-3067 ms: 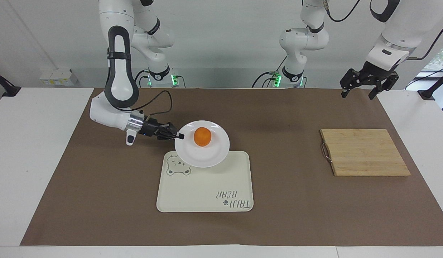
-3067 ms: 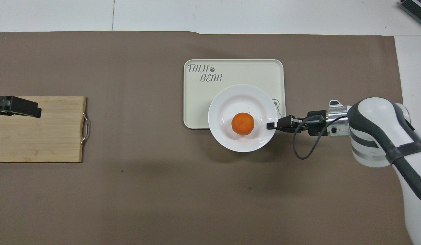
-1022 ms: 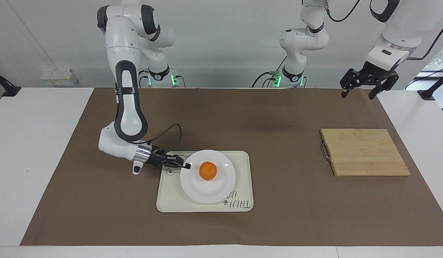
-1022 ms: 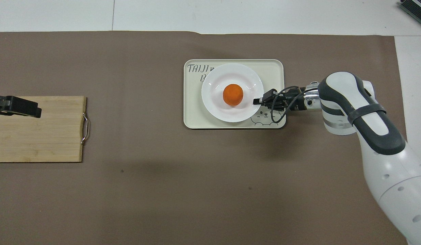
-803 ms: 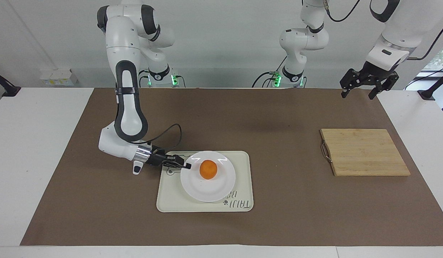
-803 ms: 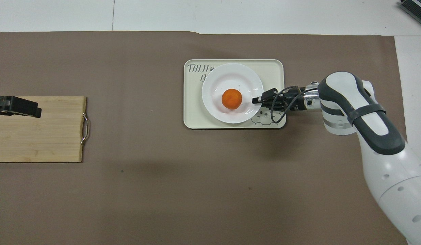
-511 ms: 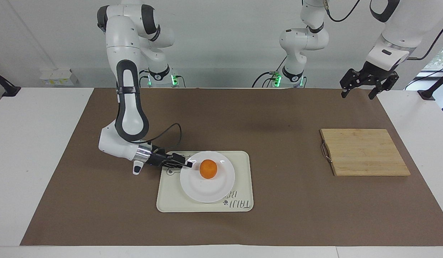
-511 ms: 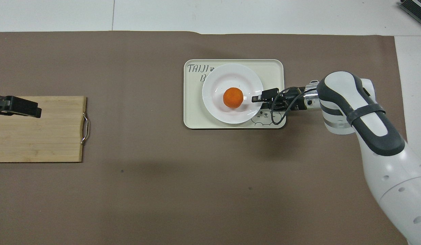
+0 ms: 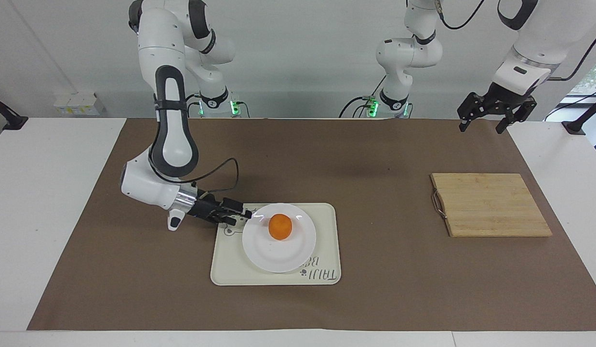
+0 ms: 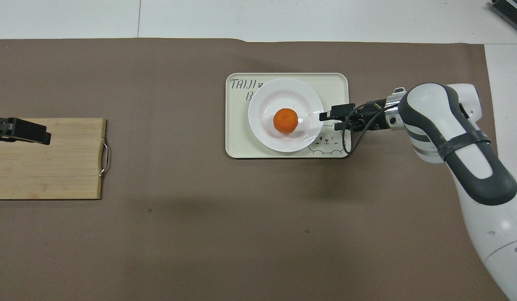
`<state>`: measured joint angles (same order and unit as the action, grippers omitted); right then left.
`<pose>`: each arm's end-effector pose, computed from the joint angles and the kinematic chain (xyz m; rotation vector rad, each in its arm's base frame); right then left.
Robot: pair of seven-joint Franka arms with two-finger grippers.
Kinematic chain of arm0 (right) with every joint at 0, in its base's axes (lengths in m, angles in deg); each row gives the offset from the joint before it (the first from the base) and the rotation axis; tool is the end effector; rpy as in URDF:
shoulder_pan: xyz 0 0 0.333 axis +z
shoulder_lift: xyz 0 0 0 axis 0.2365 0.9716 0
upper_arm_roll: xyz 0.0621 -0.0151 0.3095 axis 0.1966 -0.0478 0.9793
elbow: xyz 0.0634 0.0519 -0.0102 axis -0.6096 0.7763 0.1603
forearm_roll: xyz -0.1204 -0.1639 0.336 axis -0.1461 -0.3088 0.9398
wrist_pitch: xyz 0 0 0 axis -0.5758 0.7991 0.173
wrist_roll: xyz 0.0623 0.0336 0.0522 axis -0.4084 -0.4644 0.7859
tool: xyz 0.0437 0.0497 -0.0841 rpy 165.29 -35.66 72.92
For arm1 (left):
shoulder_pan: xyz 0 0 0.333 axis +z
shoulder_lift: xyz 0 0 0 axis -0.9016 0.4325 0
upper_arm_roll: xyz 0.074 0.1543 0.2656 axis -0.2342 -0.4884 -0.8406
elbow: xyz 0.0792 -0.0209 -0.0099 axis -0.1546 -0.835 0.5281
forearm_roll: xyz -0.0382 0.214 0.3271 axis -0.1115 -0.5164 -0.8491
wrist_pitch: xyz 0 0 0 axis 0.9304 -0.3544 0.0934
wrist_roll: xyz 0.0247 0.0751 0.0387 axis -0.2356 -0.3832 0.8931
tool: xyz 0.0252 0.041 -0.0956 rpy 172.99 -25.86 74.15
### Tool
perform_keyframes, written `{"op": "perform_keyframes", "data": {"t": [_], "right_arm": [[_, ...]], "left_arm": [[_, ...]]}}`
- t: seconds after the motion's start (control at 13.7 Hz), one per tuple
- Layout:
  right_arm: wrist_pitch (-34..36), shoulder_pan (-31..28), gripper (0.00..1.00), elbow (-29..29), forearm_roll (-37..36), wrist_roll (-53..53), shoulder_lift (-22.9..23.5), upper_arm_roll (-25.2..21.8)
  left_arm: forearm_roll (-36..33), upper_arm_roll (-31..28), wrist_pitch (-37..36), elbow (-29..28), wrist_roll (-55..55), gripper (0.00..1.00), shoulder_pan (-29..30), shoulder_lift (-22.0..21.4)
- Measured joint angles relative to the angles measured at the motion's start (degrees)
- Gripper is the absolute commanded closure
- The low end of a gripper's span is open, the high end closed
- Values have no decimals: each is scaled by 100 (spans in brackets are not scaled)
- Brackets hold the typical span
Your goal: Place orange and plate with both arms
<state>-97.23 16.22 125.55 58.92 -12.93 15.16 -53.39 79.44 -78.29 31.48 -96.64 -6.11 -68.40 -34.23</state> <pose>0.6520 0.0652 0.3083 -2.3025 0.1517 0.0135 0.5448 -0.0296 0.6418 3.1169 -0.1883 0.0333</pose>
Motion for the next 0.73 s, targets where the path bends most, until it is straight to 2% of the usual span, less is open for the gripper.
{"op": "perform_keyframes", "data": {"t": [0.15, 0.73], "right_arm": [[-1, -21, 0, -11, -536, -266, -226, -80], [198, -40, 0, -67, -3617, -2090, -1348, -95]], "left_arm": [[0, 0, 0, 0, 0, 0, 0, 0], [0, 0, 0, 0, 0, 0, 0, 0]]}}
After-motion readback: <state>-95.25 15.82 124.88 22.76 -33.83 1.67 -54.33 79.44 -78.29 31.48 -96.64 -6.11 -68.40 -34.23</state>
